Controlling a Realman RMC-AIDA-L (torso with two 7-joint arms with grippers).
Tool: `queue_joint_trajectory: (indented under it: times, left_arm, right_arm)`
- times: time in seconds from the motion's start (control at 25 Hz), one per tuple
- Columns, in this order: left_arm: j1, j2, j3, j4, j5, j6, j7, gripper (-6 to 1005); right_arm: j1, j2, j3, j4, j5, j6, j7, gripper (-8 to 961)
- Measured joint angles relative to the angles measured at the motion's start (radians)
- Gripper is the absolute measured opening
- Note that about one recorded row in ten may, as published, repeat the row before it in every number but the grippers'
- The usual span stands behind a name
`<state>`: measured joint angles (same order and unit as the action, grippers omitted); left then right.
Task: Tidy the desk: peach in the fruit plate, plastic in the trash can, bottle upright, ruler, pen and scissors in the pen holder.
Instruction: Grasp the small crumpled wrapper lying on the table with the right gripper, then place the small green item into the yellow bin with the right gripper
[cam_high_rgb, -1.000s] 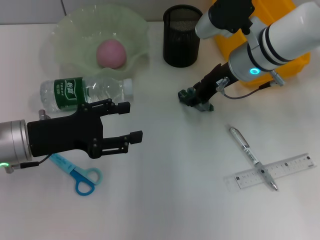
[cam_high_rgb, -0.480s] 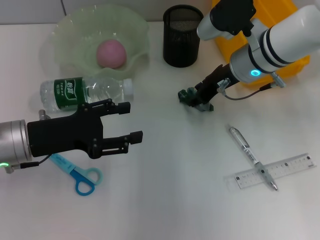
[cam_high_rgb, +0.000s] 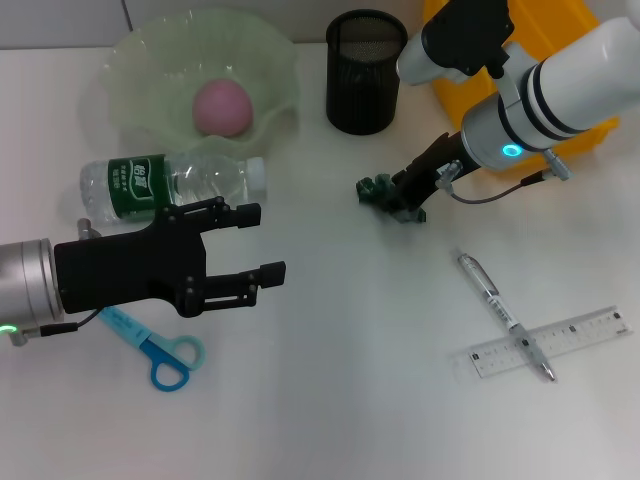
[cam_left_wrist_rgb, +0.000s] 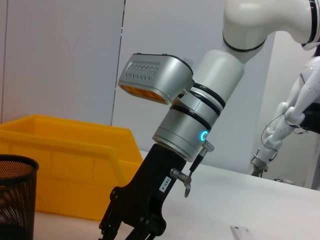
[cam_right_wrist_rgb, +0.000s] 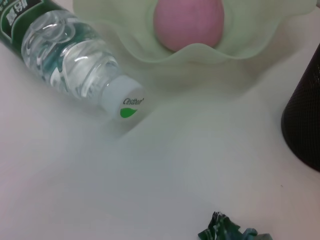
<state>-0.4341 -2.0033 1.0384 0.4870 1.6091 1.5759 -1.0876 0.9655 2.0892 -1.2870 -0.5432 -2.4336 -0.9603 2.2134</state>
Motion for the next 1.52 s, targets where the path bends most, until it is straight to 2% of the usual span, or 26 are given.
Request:
queue_joint_trajectory:
  times: [0.4,0.56,0.68,0.72,0.84,0.92,1.08,1.36,1.48,1.52]
  left_arm:
    - [0.0,-0.001,-0.001,0.002,0.0,0.002,0.0,771]
    - [0.0,-0.002,-0.003,0.003,0.0,0.002,0.0,771]
    - [0.0,-0.002,-0.005,0.004,0.0,0.0,0.0,771]
    - [0.0,-0.002,-0.005,0.004,0.0,-0.003,0.0,771]
    - [-0.001,-0.002,-0.005,0.004,0.0,-0.003,0.0,771]
    - [-0.001,-0.002,-0.008,0.004,0.0,-0.004,0.0,771]
    - [-0.002,-0.002,-0.01,0.004,0.0,-0.008,0.0,771]
    - [-0.003,-0.001,-0.009,0.005,0.0,-0.016,0.0,771]
    - [-0.008,-0.001,-0.009,0.005,0.0,-0.016,0.0,771]
    - [-0.009,-0.001,-0.008,0.005,0.0,-0.016,0.0,771]
  right_arm:
    - [-0.002,0.0,0.0,-0.005,0.001,-0.012,0.001,269]
    - [-0.009,-0.003,0.012,-0.037,0.007,-0.058,0.002,224]
    - [-0.038,-0.006,0.014,-0.113,0.021,-0.12,0.009,196]
    - [-0.064,-0.007,0.018,-0.182,0.024,-0.164,0.019,187]
    - [-0.084,-0.008,0.025,-0.244,0.024,-0.203,0.031,168]
    - [-0.114,-0.009,0.054,-0.344,0.025,-0.275,0.044,155]
    - [-0.136,-0.009,0.089,-0.427,0.026,-0.34,0.05,127]
    - [-0.196,-0.009,0.192,-0.591,0.069,-0.433,0.051,98]
    - [-0.228,-0.01,0.267,-0.653,0.116,-0.44,0.041,94]
    - [-0.248,-0.01,0.331,-0.684,0.147,-0.439,0.029,93]
